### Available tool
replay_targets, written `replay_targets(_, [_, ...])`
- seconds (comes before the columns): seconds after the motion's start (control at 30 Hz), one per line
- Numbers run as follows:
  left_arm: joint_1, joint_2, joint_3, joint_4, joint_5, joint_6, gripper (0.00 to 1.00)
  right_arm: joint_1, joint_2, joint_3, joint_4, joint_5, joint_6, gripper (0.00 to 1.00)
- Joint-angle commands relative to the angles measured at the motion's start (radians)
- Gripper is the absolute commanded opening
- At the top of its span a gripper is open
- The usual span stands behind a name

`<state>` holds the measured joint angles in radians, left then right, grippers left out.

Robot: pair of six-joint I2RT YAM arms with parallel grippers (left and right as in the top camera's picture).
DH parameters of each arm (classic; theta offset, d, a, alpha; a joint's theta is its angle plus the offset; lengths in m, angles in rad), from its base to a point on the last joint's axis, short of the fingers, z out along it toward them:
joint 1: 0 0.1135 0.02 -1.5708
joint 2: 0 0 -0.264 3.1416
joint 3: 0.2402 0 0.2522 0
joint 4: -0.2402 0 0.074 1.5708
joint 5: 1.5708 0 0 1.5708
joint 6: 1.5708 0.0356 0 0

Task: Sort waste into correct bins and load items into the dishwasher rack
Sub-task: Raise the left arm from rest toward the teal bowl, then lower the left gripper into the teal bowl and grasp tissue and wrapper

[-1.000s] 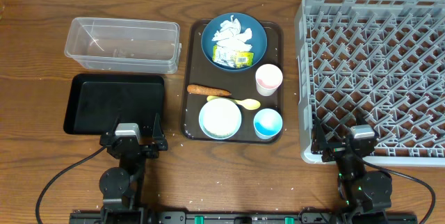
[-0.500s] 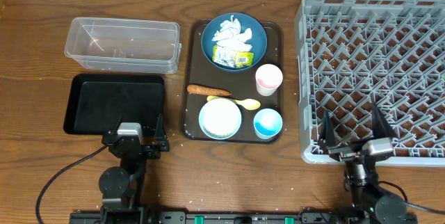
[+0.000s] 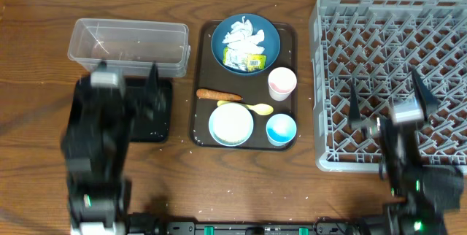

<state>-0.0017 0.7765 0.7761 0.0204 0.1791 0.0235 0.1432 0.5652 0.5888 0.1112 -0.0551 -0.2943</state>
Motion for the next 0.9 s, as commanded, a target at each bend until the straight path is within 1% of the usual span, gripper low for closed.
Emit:
replay_targets(0.0, [-0.044, 0.257, 0.238, -0.095, 0.039, 0.003, 0.98, -0.014, 0.145, 0.154, -0.109, -0.024, -0.031, 0.99])
replay_targets(0.1, [-0.102, 0.496, 0.498, -0.264, 0.039, 0.014, 0.98, -0.014, 0.268, 0.296, -0.275, -0.036, -0.037, 0.99])
replay_targets(0.23, [-0.182, 0.798, 0.848, -0.495, 0.038, 0.082, 0.98, -0.014, 0.401, 0.465, -0.503, -0.036, -0.038, 0.99])
replay_targets(0.3, [-0.22, 0.941, 1.012, -0.606, 0.038, 0.109, 0.98, -0.014, 0.446, 0.518, -0.58, -0.042, -0.037, 0.99])
replay_targets(0.4, [-0.267, 1.109, 1.183, -0.727, 0.038, 0.161, 0.98, -0.013, 0.476, 0.542, -0.619, -0.114, -0.031, 0.99])
replay_targets(0.47, [-0.298, 1.192, 1.229, -0.753, 0.039, 0.186, 0.98, -0.012, 0.484, 0.541, -0.644, -0.164, -0.031, 0.99])
replay_targets(0.6, [-0.341, 1.309, 1.226, -0.751, 0.041, 0.183, 0.98, -0.012, 0.484, 0.541, -0.701, -0.213, -0.031, 0.99])
replay_targets(0.77, [-0.365, 1.426, 1.226, -0.718, 0.056, 0.182, 0.98, -0.012, 0.484, 0.541, -0.736, -0.29, -0.031, 0.99])
replay_targets(0.87, [-0.372, 1.479, 1.226, -0.679, 0.056, 0.182, 0.98, -0.012, 0.484, 0.541, -0.743, -0.298, -0.031, 0.99])
